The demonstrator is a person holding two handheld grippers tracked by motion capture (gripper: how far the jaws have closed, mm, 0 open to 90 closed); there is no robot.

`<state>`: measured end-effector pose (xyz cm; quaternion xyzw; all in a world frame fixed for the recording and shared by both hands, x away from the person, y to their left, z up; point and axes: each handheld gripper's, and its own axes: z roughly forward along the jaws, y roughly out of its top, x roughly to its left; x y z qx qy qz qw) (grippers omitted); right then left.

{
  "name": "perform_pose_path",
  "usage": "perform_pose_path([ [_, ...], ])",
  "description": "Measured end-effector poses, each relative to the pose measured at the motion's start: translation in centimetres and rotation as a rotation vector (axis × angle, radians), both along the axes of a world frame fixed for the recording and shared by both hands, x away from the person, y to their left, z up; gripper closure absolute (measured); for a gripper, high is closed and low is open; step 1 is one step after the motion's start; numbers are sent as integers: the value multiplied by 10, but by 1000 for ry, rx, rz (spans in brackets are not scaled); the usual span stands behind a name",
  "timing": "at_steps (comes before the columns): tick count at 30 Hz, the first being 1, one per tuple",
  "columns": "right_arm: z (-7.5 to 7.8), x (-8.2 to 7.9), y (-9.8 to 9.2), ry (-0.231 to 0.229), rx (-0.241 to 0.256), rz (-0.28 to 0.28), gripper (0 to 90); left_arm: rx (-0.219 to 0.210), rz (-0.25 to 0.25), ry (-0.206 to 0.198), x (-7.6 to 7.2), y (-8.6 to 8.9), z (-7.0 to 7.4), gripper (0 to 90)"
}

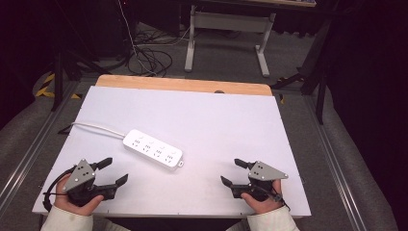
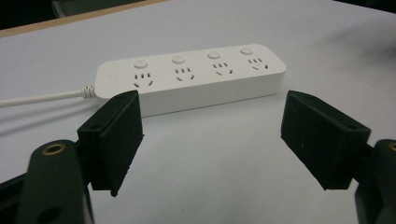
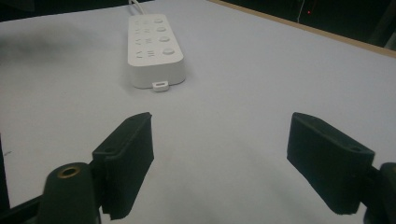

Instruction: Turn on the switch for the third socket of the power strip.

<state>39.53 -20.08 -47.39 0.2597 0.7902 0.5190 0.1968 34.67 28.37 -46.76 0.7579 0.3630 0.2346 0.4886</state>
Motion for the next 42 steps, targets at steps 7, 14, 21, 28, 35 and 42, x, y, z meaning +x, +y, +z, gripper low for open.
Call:
perform_pose_path([
  [7,0,0,0,0,0,4,233,-1,1,3,0,0,0,224],
  [14,-1,0,0,2,-2,2,235,-10,7,6,-1,0,1,224],
  [21,-1,0,0,4,-5,0,235,-15,8,15,-1,1,2,224],
  [28,-3,2,1,11,-7,9,242,-5,12,29,-1,2,5,267],
  [35,-2,2,1,11,3,19,248,25,-22,62,1,-3,13,381],
  [42,-2,2,2,10,2,25,252,33,-48,80,8,-7,25,532],
])
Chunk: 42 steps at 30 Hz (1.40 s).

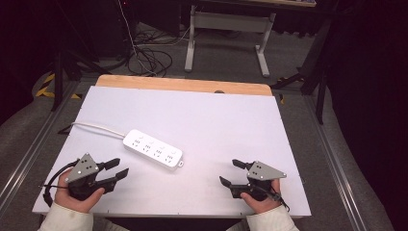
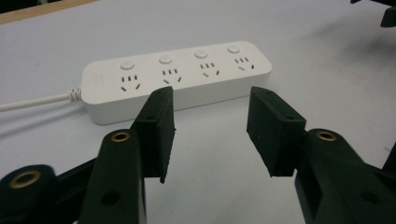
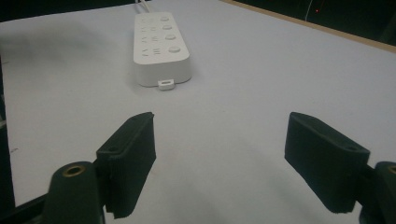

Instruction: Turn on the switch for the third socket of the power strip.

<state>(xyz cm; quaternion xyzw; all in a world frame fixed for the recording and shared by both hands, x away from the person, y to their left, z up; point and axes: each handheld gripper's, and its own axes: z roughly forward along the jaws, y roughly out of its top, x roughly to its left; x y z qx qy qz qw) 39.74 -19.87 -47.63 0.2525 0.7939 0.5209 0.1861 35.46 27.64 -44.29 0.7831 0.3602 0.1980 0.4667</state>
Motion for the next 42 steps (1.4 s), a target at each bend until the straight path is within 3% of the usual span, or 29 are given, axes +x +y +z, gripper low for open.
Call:
perform_pose_path([
  [7,0,-1,0,-1,0,3,253,-4,-23,5,12,-9,11,616],
  [33,0,-2,1,2,3,16,252,30,-78,14,55,-50,40,574],
  [36,0,-2,1,2,4,16,253,19,-82,24,60,-55,42,570],
  [42,0,-2,0,1,2,16,253,50,-90,27,70,-65,43,567],
])
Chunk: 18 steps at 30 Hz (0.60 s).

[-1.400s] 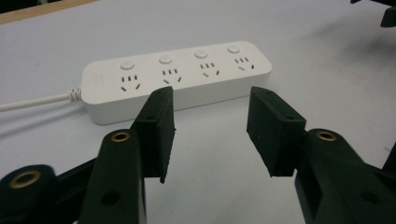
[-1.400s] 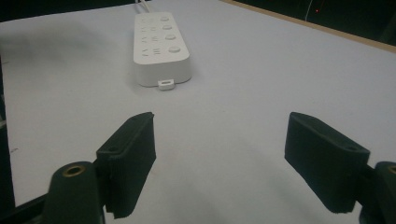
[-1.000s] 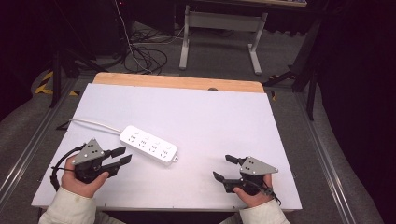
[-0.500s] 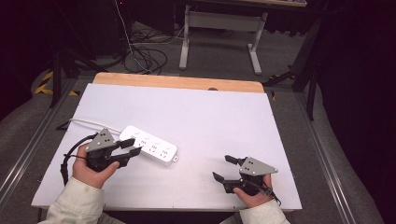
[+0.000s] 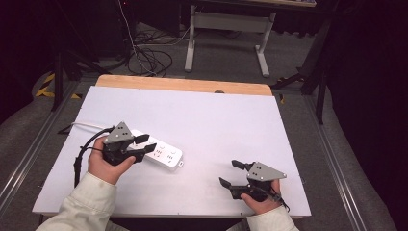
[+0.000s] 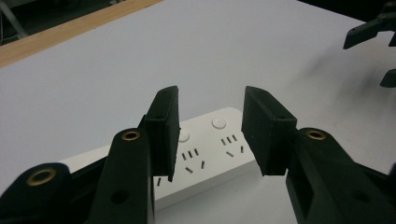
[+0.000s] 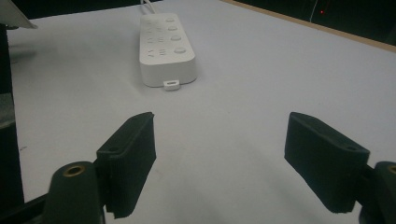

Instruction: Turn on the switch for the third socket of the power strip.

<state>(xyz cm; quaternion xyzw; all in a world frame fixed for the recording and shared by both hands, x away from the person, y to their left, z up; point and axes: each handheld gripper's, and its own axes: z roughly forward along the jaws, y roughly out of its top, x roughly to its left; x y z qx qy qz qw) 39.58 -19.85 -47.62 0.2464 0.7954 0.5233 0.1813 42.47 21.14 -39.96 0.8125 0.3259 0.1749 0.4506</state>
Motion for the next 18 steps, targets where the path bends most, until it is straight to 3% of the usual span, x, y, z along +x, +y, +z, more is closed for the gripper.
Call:
perform_pose_path([
  [3,0,0,0,2,1,0,252,49,-10,5,6,-6,-2,552],
  [12,-1,0,0,7,1,1,252,27,-13,50,22,-16,-6,565],
  [15,-1,0,0,6,2,-1,253,-11,-25,82,25,-18,-8,587],
  [18,-1,0,-1,9,4,1,254,20,-26,70,27,-19,-10,626],
])
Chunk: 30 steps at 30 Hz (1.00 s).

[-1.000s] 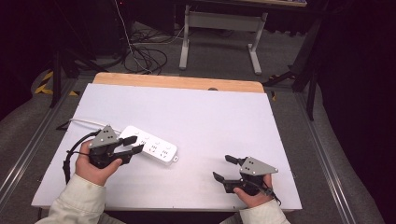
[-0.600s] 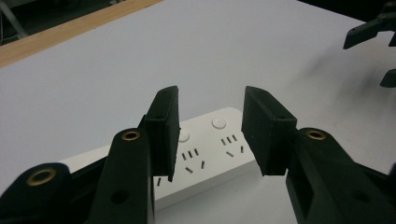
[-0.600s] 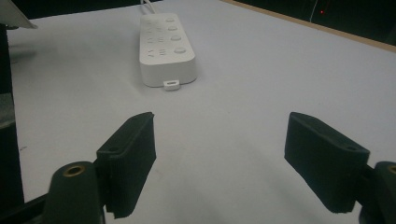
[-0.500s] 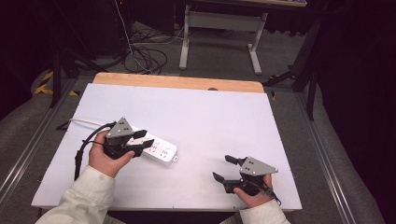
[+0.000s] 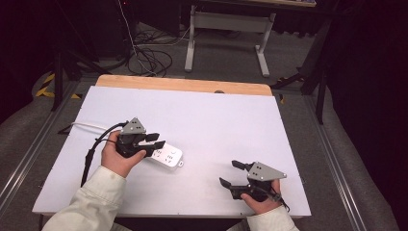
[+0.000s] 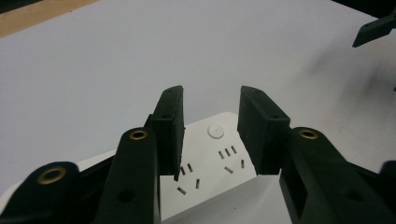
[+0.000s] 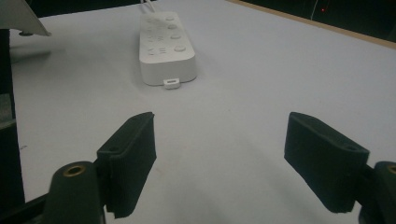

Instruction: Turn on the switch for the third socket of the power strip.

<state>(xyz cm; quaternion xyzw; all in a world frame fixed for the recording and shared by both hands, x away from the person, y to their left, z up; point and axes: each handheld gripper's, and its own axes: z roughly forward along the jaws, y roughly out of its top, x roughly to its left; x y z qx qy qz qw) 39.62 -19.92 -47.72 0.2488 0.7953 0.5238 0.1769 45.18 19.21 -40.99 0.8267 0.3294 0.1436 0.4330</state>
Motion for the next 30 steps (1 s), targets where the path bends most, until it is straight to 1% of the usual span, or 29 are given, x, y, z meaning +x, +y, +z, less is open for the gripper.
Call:
perform_pose_path([
  [1,0,0,0,0,-1,0,255,0,0,0,0,0,0,652],
  [2,0,0,0,0,-1,0,255,2,-2,-6,1,-1,-1,652],
  [3,0,0,0,-2,-1,2,258,1,-4,0,1,-2,-2,710],
  [5,0,0,0,-3,0,1,258,14,3,7,3,-2,-4,778],
  [6,0,0,0,-4,0,1,258,29,8,5,4,-2,-4,821],
  [8,0,0,0,-3,0,1,258,28,19,22,8,-2,-7,891],
  [9,0,0,0,-3,-1,2,260,16,22,36,9,-2,-8,898],
  [10,0,0,0,-2,-1,3,263,16,26,38,12,-2,-9,899],
  [11,0,0,0,-2,0,2,263,8,35,49,13,-2,-10,900],
  [12,0,0,0,-3,0,3,264,2,31,49,15,-2,-11,900],
  [13,0,0,0,-4,1,3,264,-12,34,60,17,-3,-12,900],
  [14,0,0,0,-6,1,5,264,-2,34,58,19,-2,-13,900],
  [15,0,0,0,-5,2,6,263,-6,41,73,20,-4,-15,900],
  [18,0,0,0,-3,2,5,263,10,51,84,24,-5,-19,900],
  [19,0,0,0,-5,2,6,263,10,54,98,24,-6,-20,900],
  [20,0,0,0,-5,2,6,263,10,57,103,25,-7,-22,900],
  [22,0,-1,0,-4,2,5,263,22,55,110,27,-7,-24,900],
  [24,1,-1,-1,-4,1,4,263,28,57,129,29,-9,-26,900],
  [25,1,-1,-1,-4,1,4,263,38,63,131,30,-9,-27,900],
  [26,1,-1,-1,-3,2,5,263,36,60,145,31,-10,-28,900],
  [27,0,-1,-1,-3,1,4,263,50,59,143,32,-10,-29,900],
  [28,0,-1,0,-3,1,5,263,47,60,150,32,-11,-30,900],
  [30,0,-1,0,-1,2,7,263,74,56,146,34,-11,-32,900],
])
